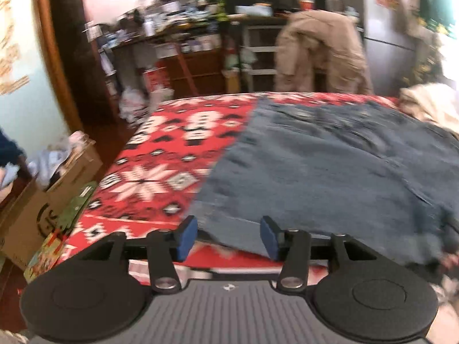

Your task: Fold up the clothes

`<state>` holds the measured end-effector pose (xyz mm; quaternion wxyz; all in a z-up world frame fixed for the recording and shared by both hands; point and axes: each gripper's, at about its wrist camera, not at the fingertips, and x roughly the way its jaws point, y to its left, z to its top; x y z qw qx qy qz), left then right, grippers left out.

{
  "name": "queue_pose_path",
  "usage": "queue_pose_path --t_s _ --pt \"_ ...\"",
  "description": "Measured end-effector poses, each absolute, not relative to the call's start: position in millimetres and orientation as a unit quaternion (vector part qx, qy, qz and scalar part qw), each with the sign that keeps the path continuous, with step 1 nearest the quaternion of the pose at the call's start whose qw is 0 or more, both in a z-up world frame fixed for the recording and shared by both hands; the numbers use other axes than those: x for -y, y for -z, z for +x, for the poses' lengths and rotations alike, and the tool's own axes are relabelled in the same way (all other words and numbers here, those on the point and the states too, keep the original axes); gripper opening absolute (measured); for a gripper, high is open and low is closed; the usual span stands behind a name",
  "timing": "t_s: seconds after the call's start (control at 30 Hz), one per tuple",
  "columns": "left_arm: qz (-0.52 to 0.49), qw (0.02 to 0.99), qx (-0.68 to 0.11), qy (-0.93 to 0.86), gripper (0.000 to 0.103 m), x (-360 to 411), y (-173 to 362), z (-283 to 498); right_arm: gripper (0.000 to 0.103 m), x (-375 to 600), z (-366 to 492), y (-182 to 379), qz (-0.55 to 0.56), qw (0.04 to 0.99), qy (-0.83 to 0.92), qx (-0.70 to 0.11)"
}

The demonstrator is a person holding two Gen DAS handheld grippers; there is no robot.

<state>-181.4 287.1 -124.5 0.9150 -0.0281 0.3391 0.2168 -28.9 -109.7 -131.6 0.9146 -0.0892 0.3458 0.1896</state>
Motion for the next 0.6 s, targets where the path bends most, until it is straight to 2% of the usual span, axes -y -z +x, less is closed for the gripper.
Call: queue_pose_path --t_s 0.07,0.23,0.3,0.33,0.37,0.43,0.47,0.53,0.6 --pt "-0.052 0.911 -0.336 -0.231 0.058 -311.3 127.3 -178.8 0.032 108.6 -23.8 131.2 -0.089 0.917 -0.182 -0.344" --pt "-0.091 0.903 -0.359 -0.217 0.058 -343.8 140.7 -161.0 0.038 118.2 1.7 133.8 -0.081 0.923 -0.149 -0.345" --pt "-0.101 0.902 -0.37 -0.198 0.055 -343.8 147.0 -153.4 0.039 123.4 14.5 136.6 -0.078 0.925 -0.136 -0.347" --pt "-0.107 0.901 -0.375 -0.192 0.051 -343.7 149.6 -150.3 0.039 126.3 21.3 138.5 -0.075 0.925 -0.132 -0.348" --pt "-0.111 0.9 -0.377 -0.187 0.043 -342.2 151.6 -147.8 0.04 129.0 28.3 140.6 -0.071 0.925 -0.128 -0.35" --pt "-0.101 0.901 -0.38 -0.186 0.038 -335.6 154.1 -142.7 0.041 134.2 42.0 145.7 -0.061 0.924 -0.124 -0.357" --pt "-0.092 0.901 -0.379 -0.187 0.027 -332.5 154.4 -140.6 0.041 136.0 48.4 147.9 -0.053 0.922 -0.127 -0.361" --pt "-0.081 0.903 -0.378 -0.188 0.014 -328.1 154.5 -137.4 0.042 138.4 60.4 151.7 -0.041 0.92 -0.134 -0.367" --pt "-0.085 0.903 -0.375 -0.192 0.012 -327.1 153.2 -136.4 0.042 137.4 68.9 155.2 -0.037 0.917 -0.144 -0.371"
